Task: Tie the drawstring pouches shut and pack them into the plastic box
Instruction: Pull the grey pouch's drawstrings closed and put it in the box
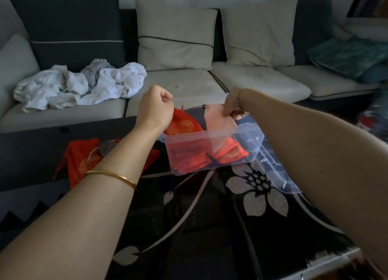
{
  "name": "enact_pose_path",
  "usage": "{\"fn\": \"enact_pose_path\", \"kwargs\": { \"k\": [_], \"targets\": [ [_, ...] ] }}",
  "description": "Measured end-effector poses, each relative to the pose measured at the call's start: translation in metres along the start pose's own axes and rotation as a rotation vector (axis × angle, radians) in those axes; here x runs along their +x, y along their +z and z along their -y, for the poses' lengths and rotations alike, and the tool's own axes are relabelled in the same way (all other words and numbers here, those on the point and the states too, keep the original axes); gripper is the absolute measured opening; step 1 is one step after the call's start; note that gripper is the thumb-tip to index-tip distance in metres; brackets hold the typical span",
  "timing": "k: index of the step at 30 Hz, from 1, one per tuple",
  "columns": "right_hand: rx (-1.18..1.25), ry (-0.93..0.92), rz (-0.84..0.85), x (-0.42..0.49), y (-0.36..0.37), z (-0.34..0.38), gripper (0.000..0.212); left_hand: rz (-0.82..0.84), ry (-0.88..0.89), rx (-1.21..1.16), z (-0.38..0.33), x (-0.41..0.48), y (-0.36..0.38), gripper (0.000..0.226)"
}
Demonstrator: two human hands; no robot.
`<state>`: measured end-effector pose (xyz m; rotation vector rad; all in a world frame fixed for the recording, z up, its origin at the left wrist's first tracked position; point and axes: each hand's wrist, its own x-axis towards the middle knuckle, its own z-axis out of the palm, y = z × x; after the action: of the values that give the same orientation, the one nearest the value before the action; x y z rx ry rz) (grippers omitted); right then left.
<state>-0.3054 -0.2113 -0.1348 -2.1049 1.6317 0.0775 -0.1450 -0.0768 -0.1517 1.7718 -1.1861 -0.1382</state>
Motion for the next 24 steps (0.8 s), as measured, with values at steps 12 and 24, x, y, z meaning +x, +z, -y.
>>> {"fn": "enact_pose_path", "kwargs": {
  "k": [12,24],
  "targets": [
    [-0.045,-0.334,-0.396,-0.057,-0.001,0.065,0.015,-0.173,-0.112,-0.007,0.025,-0.02,-0.033,0.022],
    [0.045,-0.55,-0.162,-0.082,0.177,0.166,0.029,-0.206,-0.518,-0.087,0.141,-0.078,-0.065,0.026]
  ]
}}
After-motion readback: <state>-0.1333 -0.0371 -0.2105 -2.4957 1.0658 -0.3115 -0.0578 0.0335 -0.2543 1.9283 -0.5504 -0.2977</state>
